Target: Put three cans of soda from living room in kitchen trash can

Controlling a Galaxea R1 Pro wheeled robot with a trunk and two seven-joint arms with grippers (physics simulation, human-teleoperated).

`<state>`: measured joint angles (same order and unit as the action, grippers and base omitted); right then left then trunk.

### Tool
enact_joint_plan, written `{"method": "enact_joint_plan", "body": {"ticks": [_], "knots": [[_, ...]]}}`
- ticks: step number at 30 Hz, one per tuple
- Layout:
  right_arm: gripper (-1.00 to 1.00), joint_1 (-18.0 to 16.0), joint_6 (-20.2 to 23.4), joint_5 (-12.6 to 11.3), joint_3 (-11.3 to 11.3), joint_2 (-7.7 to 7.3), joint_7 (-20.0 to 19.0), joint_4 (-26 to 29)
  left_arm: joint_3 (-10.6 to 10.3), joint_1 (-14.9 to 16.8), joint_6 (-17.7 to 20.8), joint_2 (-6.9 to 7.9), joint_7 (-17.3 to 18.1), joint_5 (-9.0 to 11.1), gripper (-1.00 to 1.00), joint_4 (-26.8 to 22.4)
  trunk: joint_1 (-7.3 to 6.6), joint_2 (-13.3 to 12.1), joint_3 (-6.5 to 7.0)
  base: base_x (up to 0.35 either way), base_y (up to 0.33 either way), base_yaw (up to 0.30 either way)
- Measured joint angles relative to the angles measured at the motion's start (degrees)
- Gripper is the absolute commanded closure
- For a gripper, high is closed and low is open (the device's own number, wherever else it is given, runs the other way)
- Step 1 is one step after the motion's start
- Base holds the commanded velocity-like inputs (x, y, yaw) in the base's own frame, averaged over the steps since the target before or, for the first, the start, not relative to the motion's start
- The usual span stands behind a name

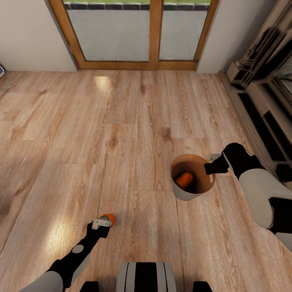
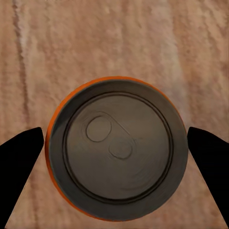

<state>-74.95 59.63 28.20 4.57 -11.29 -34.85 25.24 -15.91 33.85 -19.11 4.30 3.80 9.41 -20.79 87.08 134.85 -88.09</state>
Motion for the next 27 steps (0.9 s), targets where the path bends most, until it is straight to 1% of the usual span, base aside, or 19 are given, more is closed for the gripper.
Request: {"method": "enact_joint_plan", "body": {"ticks": [12, 27], "knots": [[1.0, 0.05, 0.02, -0.17, 0.07, 0.07, -0.01, 0.0, -0.01, 0.0, 0.04, 0.0, 0.07, -0.14, 1.0, -0.01, 0.0, 0.0, 0.0, 0.0, 0.0, 0.0], [1.0, 0.13, 0.04, -0.26, 0.05, 0.11, -0.02, 0.0, 0.03, -0.01, 0.3, -0.02, -0.01, -0.18, 1.0, 0.09, -3.29, -6.0, 2.69, 0.0, 0.0, 0.0]]}}
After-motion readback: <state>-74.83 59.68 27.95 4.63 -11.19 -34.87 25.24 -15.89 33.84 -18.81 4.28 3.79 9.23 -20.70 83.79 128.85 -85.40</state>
